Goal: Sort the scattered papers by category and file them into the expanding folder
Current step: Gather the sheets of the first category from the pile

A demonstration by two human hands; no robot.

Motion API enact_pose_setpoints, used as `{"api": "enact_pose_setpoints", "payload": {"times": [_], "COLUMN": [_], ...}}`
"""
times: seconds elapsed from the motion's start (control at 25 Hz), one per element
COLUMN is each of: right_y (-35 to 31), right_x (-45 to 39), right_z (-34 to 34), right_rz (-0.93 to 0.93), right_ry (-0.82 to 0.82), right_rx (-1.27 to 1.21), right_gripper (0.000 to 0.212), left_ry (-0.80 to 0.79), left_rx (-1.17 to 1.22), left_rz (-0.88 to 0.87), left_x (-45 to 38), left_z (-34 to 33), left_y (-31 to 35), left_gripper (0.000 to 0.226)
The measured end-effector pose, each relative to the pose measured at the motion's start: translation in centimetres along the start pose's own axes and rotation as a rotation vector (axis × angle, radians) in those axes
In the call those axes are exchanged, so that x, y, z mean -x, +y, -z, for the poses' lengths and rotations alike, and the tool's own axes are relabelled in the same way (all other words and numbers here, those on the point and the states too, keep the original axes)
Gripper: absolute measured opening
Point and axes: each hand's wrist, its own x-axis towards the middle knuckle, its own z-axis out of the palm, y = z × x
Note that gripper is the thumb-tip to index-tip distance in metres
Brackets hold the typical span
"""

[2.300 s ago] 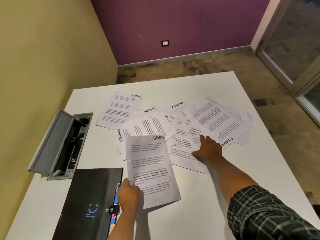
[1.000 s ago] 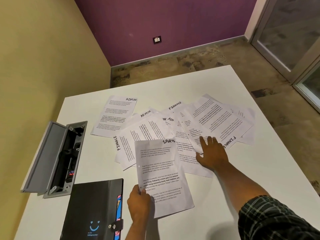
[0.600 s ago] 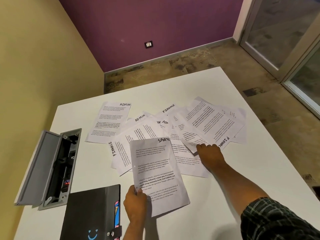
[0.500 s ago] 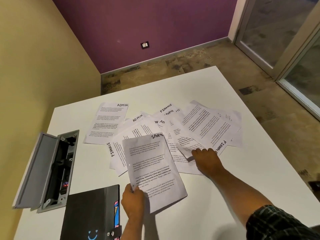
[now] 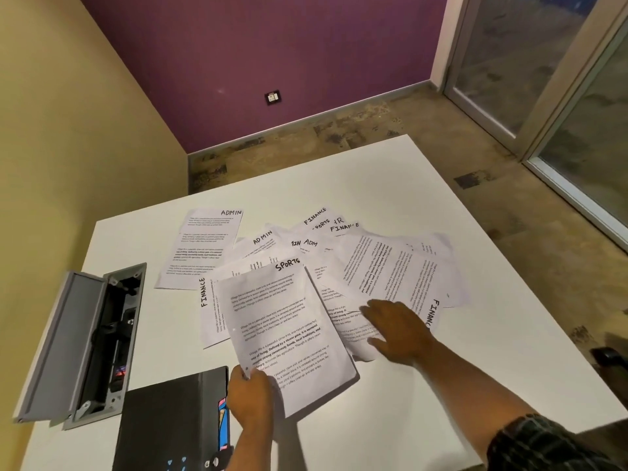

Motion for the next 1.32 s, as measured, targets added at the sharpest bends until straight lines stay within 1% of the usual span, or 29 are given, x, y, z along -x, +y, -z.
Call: {"api": "enact_pose_setpoints", "payload": {"times": [0.08, 0.12, 0.2, 0.32, 0.48, 0.6, 0.64, 0.72, 0.84, 0.92, 1.04, 1.08, 1.2, 1.32], "right_y": [0.8, 1.1, 1.0, 0.8, 1.2, 1.2, 1.0, 0.8, 0.1, -0.9, -1.8, -1.8, -0.4, 0.8], "right_x": [-1.4, -2.1, -3.2, -3.8, -3.9, -4.4, -4.9, -6.4, -9.8, -11.9, -14.4, -14.9, -15.9, -15.8], "right_z": [0.5, 0.7, 1.2, 1.6, 2.0, 3.9, 4.5, 5.3, 6.6, 8.3, 10.7, 11.1, 10.9, 9.7], "right_rz": [-0.131, -0.209, -0.298, -0.285, -0.265, -0.298, -0.291, -0.288, -0.276, -0.309, -0.406, -0.413, -0.429, -0.451], "right_ry": [-0.064, -0.069, -0.110, -0.170, -0.164, -0.056, 0.002, 0.054, 0.168, 0.163, 0.048, 0.032, 0.051, 0.060], "right_rx": [0.095, 0.120, 0.135, 0.223, 0.227, 0.204, 0.240, 0.320, 0.360, 0.345, 0.284, 0.292, 0.294, 0.194], "right_gripper": [0.081, 0.087, 0.090, 0.076, 0.065, 0.042, 0.034, 0.024, 0.020, 0.022, 0.013, 0.015, 0.022, 0.031], "left_ry": [0.007, 0.009, 0.013, 0.017, 0.030, 0.040, 0.043, 0.042, 0.057, 0.063, 0.069, 0.073, 0.071, 0.067], "left_rx": [0.007, 0.010, 0.008, 0.019, -0.005, -0.015, -0.017, -0.026, -0.056, -0.059, -0.062, -0.061, -0.060, -0.063], "left_rz": [0.007, 0.007, 0.015, 0.024, 0.033, 0.041, 0.041, 0.043, 0.041, 0.040, 0.037, 0.035, 0.020, 0.001], "left_x": [0.0, -0.1, -0.3, -0.6, -1.0, -1.1, -1.1, -1.1, -0.9, -1.1, -1.5, -1.6, -1.8, -2.1], "left_z": [0.1, 0.2, 0.4, 0.7, 1.0, 1.4, 1.4, 1.4, 1.4, 1.5, 1.4, 1.3, 1.3, 1.1], "left_y": [0.0, -0.1, 0.0, -0.3, -0.5, -0.4, -0.4, -0.5, -0.6, -0.6, -0.7, -0.8, -1.2, -1.6], "left_gripper": [0.014, 0.015, 0.017, 0.019, 0.022, 0.024, 0.024, 0.023, 0.020, 0.017, 0.017, 0.017, 0.015, 0.014]}}
